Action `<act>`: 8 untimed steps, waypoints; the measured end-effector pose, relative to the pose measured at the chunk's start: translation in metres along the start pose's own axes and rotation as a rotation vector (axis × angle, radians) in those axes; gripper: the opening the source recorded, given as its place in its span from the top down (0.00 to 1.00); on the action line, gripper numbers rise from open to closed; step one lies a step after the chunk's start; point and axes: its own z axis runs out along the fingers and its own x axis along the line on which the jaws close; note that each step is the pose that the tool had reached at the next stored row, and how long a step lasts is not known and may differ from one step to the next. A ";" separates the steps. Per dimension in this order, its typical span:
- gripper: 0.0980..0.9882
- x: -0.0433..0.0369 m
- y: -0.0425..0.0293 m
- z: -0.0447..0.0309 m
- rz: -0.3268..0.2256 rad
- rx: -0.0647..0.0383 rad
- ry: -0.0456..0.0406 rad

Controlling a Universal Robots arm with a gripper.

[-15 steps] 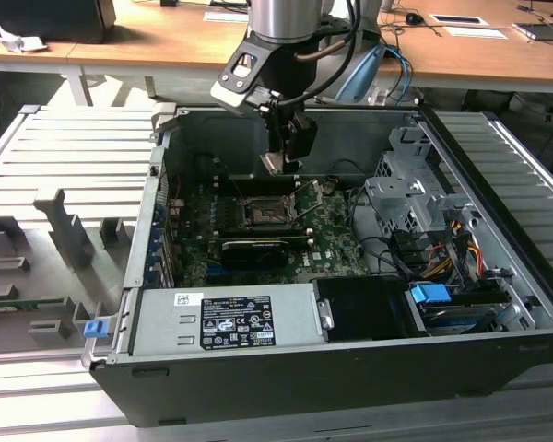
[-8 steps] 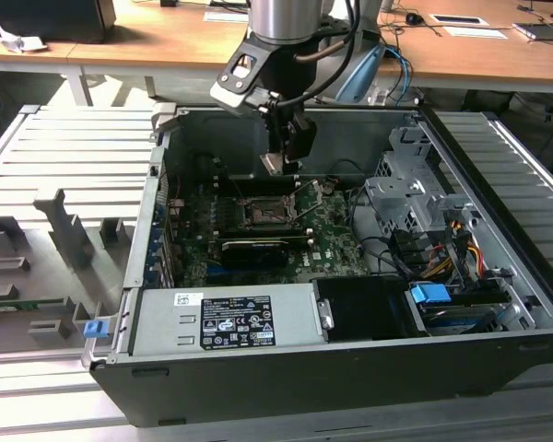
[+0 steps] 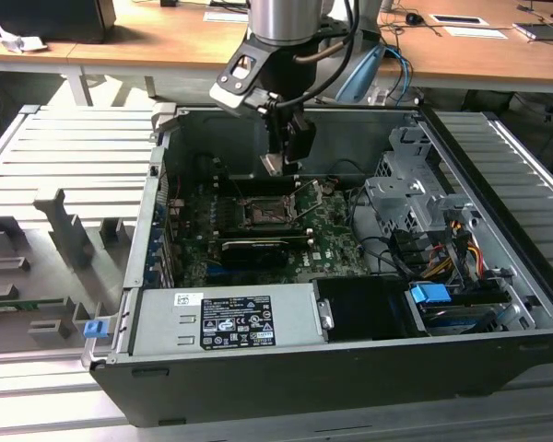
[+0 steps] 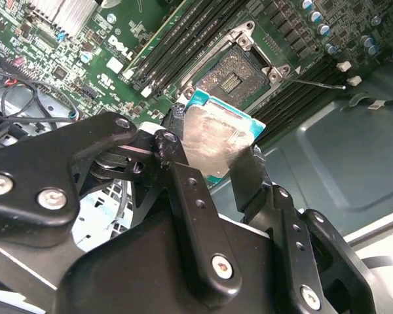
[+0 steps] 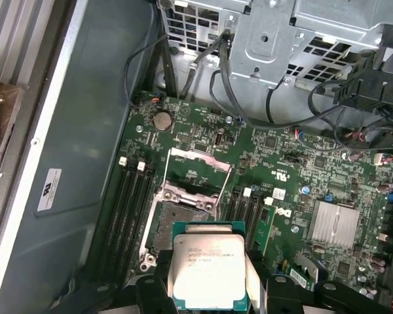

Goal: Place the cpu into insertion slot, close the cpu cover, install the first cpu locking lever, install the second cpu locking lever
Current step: 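Place the cpu into insertion slot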

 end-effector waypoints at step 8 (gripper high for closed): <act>0.52 0.0000 -0.0001 0.0011 0.022 0.000 -0.0019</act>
